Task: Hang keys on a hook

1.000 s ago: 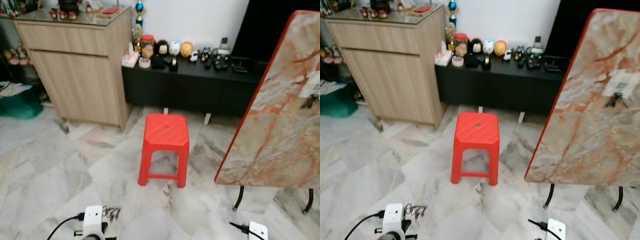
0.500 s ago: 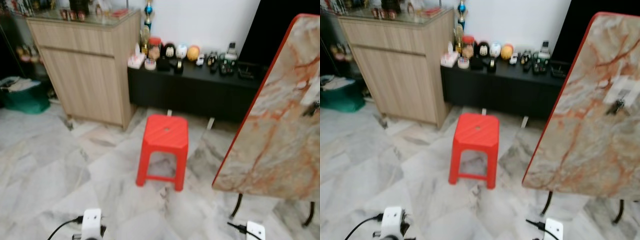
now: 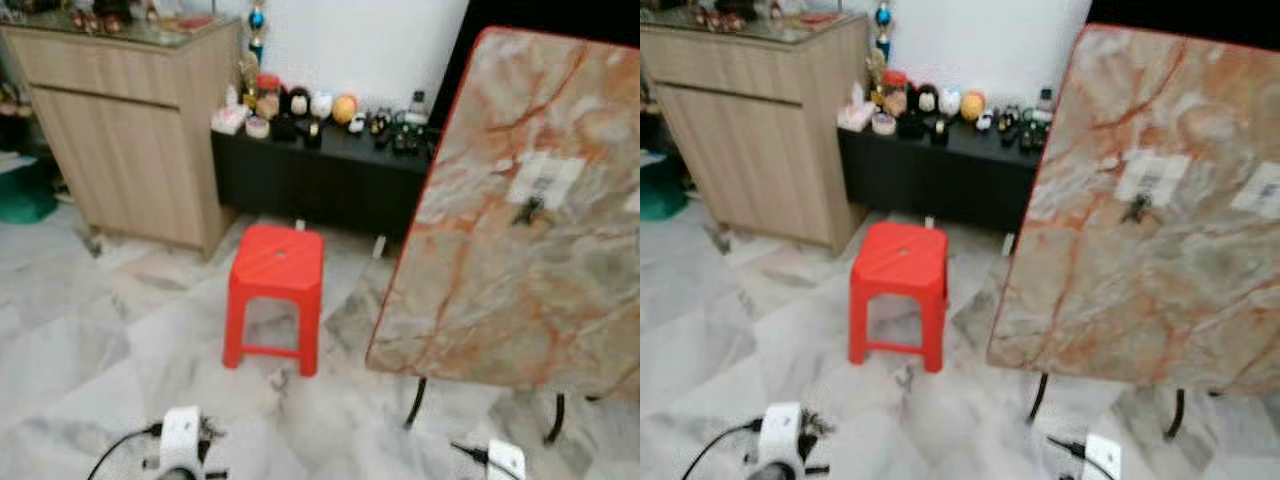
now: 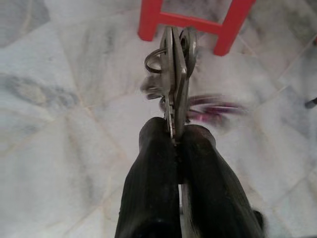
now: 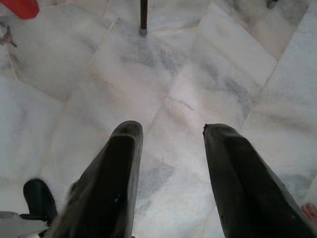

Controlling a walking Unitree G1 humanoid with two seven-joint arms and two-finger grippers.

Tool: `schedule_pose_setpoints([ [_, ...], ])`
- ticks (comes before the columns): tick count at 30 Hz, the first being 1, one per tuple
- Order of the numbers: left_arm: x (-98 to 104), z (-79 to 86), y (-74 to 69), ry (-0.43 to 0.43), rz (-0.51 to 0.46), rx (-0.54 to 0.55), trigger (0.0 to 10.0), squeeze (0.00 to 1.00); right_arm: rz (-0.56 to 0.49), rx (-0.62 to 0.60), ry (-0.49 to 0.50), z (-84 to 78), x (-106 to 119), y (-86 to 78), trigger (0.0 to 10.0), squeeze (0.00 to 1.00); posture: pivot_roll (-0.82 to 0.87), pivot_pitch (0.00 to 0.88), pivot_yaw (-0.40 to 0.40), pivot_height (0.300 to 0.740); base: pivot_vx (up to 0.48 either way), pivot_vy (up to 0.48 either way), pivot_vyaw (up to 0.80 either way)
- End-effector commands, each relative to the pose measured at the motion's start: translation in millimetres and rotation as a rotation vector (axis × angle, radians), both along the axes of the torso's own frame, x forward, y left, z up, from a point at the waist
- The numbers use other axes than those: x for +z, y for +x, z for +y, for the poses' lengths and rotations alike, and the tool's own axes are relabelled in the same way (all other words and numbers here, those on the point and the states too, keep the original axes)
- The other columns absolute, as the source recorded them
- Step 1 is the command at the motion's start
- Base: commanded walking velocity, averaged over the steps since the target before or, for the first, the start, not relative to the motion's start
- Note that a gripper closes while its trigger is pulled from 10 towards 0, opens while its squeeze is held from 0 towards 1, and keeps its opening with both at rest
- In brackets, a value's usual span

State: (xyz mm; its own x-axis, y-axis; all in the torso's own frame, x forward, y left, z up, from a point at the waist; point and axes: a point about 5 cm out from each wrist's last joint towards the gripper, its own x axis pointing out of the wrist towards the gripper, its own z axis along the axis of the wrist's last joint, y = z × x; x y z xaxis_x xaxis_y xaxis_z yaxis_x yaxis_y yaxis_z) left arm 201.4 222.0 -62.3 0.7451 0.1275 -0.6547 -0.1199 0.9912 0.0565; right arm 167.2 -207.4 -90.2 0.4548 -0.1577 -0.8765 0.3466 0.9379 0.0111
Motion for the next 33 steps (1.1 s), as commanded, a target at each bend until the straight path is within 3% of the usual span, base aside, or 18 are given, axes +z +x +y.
schedule_pose_setpoints([
  [1,2.5,-12.3,8.6,-0.029,-0.027,-0.016,10.0,0.0,0.006,-0.019,-0.023,-9.8,0.8,-2.5,10.0,0.0,0.07,0.0,-0.076,0.729,0.0,-0.454,-0.8],
  [4,2.8,-12.3,9.0,-0.029,-0.028,-0.019,10.0,0.0,0.006,-0.015,-0.025,-9.3,0.9,-2.0,10.0,0.0,0.07,0.0,-0.076,0.729,0.0,-0.456,-0.68],
  [26,3.2,-10.8,10.1,-0.016,-0.018,-0.029,10.0,0.0,0.0,0.018,-0.026,-6.5,0.6,-1.5,10.0,0.0,0.06,0.0,-0.065,0.729,0.0,-0.46,0.0],
  [29,1.8,-10.2,8.9,-0.002,0.007,-0.04,10.0,0.0,-0.019,0.046,-0.044,-8.8,7.1,12.4,10.0,0.0,0.05,0.0,-0.06,0.729,0.0,-0.461,0.19],
  [33,2.3,-10.6,9.8,-0.003,0.003,-0.041,10.0,0.0,0.006,0.056,-0.04,-7.7,1.4,-0.1,10.0,0.0,0.05,0.0,-0.06,0.729,0.0,-0.461,0.74],
])
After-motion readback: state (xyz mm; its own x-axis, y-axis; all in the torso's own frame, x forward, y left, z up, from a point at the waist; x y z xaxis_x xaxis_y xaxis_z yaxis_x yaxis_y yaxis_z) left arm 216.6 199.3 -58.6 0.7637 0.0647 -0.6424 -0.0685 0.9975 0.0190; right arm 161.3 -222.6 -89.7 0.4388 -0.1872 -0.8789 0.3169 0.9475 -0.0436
